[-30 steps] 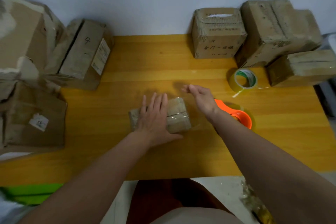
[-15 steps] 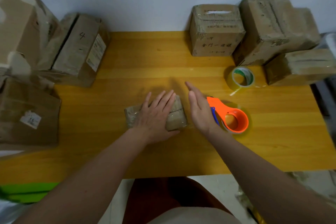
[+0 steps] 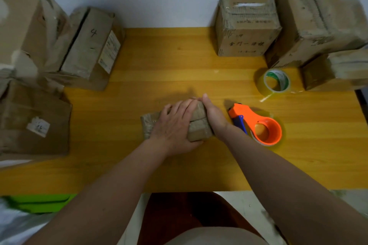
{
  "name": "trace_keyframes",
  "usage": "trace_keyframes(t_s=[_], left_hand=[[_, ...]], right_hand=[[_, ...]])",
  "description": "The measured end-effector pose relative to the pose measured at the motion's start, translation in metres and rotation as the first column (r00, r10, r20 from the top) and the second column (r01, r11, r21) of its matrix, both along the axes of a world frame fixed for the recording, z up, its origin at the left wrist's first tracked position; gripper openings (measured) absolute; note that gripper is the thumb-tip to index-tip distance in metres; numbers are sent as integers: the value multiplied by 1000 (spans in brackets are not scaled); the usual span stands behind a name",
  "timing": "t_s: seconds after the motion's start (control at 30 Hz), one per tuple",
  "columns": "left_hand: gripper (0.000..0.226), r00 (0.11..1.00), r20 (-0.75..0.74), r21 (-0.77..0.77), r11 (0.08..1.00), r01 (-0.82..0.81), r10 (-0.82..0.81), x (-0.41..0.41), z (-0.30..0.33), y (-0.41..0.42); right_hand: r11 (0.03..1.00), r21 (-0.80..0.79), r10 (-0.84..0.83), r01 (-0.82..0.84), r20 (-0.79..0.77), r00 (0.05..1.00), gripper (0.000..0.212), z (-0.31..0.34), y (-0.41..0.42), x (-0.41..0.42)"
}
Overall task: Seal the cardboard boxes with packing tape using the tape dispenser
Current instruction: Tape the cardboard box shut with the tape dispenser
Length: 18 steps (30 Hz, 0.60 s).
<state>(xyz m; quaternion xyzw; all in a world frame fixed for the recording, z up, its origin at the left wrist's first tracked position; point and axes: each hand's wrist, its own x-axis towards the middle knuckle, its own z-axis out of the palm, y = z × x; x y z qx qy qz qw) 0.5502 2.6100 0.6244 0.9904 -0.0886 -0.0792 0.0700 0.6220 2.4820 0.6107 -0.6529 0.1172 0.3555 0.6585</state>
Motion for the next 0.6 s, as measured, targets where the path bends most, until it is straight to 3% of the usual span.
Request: trace_keyframes(t_s=[0.1, 0.17, 0.27, 0.33, 0.43, 0.6], left_hand=[[114, 1000, 7, -4, 1000, 3, -3, 0, 3, 1], [117, 999, -14, -16, 999, -34, 34, 3, 4, -2], [118, 927, 0, -62, 925, -375, 376, 8, 7, -11], [116, 851, -9, -54, 849, -526, 526, 11, 7, -18], [113, 838, 19, -75, 837, -542, 545, 11, 2, -21], [109, 828, 33, -90, 826, -556, 560, 13, -4, -20]], right_hand=[[986, -100, 127, -133, -59, 990, 67, -7, -6, 10], [973, -159, 171, -168, 7, 985, 77, -4, -11, 15], [964, -181, -124, 196, 345, 930, 55, 2, -30, 2], [951, -82, -235, 297, 430, 872, 43, 4, -35, -15], [978, 47, -209, 205, 337, 918, 36, 5, -13, -30], [975, 21, -219, 222, 281, 935, 41, -3, 14, -21]])
